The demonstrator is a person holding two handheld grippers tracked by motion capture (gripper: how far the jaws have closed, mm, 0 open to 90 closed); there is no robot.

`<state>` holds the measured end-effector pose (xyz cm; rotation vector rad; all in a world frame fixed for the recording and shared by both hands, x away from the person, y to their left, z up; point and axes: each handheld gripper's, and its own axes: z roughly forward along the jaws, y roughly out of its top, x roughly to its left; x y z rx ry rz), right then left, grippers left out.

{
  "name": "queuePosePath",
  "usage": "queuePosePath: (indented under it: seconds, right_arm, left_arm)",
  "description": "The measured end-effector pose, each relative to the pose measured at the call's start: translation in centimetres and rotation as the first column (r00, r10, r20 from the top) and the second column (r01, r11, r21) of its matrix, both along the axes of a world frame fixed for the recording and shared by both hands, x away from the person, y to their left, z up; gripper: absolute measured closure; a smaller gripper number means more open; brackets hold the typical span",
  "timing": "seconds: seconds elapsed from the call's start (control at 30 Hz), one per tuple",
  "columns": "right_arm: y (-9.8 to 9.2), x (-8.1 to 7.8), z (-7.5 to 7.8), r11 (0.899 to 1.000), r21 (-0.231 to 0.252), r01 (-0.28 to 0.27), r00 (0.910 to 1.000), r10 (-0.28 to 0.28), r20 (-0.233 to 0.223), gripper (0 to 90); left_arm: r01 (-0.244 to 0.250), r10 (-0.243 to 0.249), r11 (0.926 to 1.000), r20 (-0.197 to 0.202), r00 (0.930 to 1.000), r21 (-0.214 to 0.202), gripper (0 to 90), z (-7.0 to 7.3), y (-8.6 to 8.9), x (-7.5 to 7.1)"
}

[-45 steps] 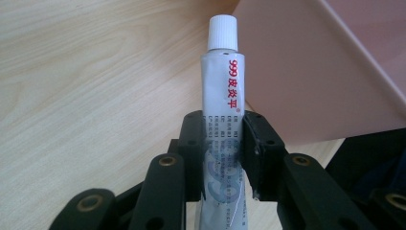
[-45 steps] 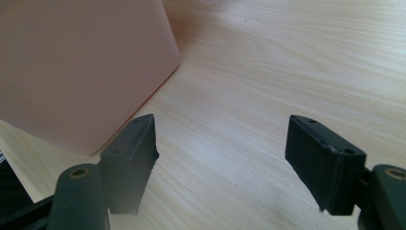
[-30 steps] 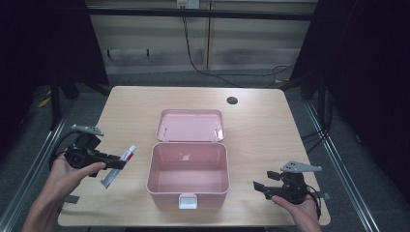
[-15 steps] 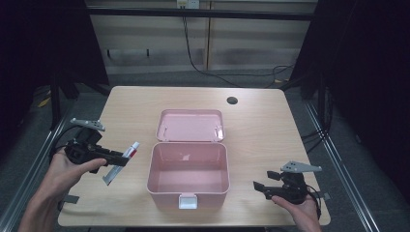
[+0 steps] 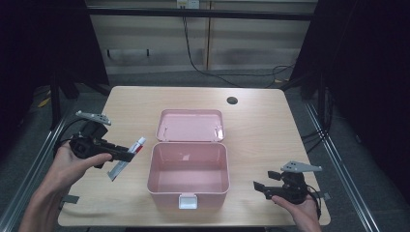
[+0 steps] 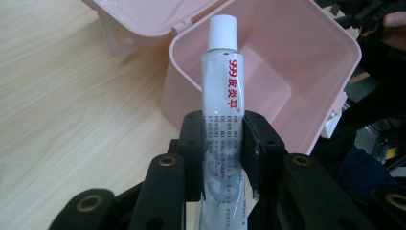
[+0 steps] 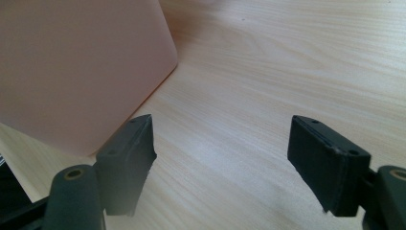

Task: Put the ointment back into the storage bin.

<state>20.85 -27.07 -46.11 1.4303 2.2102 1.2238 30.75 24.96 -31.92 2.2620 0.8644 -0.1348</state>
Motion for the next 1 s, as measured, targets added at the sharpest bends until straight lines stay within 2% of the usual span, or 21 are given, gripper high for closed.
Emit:
queuePosePath:
  seconds: [0.07,0.27,0.3,0.43,0.47,0.5,0.83,0.9,0.97,1.0]
  right_arm:
    - [0.0,0.0,0.0,1.0,0.001,-0.001,1.0,0.001,0.0,23.3]
    - [0.0,0.0,0.1,1.0,0.005,-0.004,1.0,0.004,0.003,22.9]
    - [0.0,0.0,0.1,1.0,0.006,-0.004,1.0,0.004,0.004,22.8]
    - [0.0,0.0,0.1,1.0,0.008,-0.007,0.9999,0.007,0.01,21.8]
    - [0.0,0.0,0.1,1.0,0.01,-0.005,0.9999,0.005,0.01,21.5]
    - [0.0,0.0,0.1,1.0,0.01,-0.004,0.9999,0.004,0.01,21.2]
    - [-0.1,0.0,0.1,1.0,0.025,-0.002,1.0,0.002,0.001,18.1]
    - [-0.1,0.0,0.1,1.0,0.026,-0.003,1.0,0.003,0.0,18.2]
    - [-0.1,0.0,0.1,1.0,0.02,-0.002,1.0,0.002,0.001,18.2]
    - [-0.1,0.0,0.1,1.0,0.016,-0.005,1.0,0.005,0.003,18.2]
  left_arm:
    - [0.02,-0.02,0.9998,-0.006,0.9998,0.005,71.1,0.2,-0.2,0.1]
    - [0.025,-0.025,0.9995,-0.001,0.9997,0.018,71.1,0.8,-1.3,0.3]
    - [0.02,-0.02,0.9998,0.001,0.9998,0.008,71.1,1.0,-1.5,0.3]
    - [0.042,-0.042,0.9991,0.014,0.999,0.008,71.1,1.7,-2.4,0.3]
    - [0.06,-0.061,0.9979,0.019,0.998,0.023,71.1,1.9,-2.6,0.3]
    - [0.057,-0.058,0.9982,0.018,0.9982,0.015,71.1,1.9,-3.0,0.2]
    - [0.132,-0.133,0.9903,0.025,0.9907,0.042,71.1,2.4,-5.4,0.4]
    - [0.14,-0.141,0.9889,0.019,0.9898,0.049,71.1,2.4,-6.0,0.3]
    - [0.167,-0.168,0.9842,0.013,0.9857,0.06,71.1,2.3,-6.6,0.4]
    - [0.164,-0.164,0.985,0.007,0.9864,0.054,71.1,2.3,-6.9,0.3]
